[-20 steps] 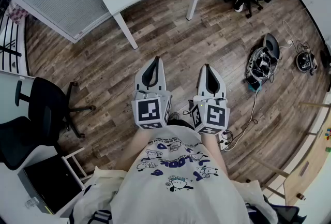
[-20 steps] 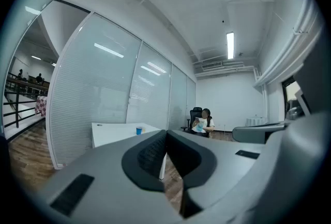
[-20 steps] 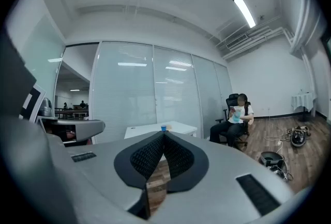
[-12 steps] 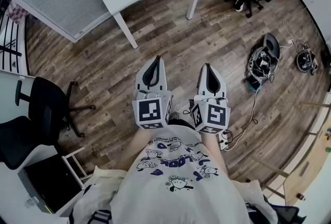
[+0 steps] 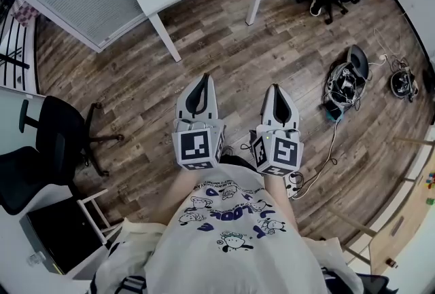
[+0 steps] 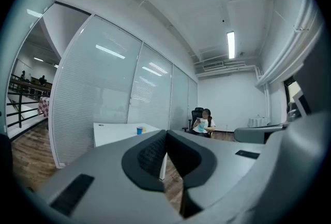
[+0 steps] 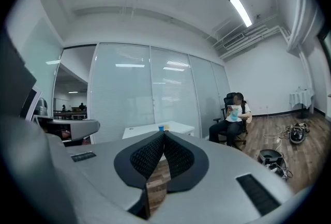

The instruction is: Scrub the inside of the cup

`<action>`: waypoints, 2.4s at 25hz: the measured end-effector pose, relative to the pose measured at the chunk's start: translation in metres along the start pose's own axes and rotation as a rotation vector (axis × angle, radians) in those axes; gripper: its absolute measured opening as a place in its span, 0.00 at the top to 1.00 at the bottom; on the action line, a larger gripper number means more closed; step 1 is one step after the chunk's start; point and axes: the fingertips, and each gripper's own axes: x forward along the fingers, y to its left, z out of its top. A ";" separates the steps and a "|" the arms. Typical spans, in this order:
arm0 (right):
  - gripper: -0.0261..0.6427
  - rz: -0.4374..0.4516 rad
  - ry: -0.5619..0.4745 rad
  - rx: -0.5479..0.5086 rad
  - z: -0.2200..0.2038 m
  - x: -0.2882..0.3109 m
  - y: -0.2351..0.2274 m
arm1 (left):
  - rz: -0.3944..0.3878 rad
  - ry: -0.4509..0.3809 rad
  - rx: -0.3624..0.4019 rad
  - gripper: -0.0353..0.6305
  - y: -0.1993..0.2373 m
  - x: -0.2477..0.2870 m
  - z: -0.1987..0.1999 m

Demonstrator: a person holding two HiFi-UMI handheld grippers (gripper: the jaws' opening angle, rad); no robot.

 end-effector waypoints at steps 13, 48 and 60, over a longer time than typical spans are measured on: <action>0.97 0.051 0.020 0.004 -0.007 0.000 0.000 | 0.030 0.014 -0.001 0.90 -0.007 -0.006 -0.006; 0.97 -0.019 0.028 0.023 0.000 0.233 0.015 | -0.010 0.050 -0.050 0.90 0.108 0.212 0.001; 0.97 0.015 0.070 0.025 -0.005 0.286 0.018 | 0.035 0.087 -0.078 0.90 0.137 0.251 -0.007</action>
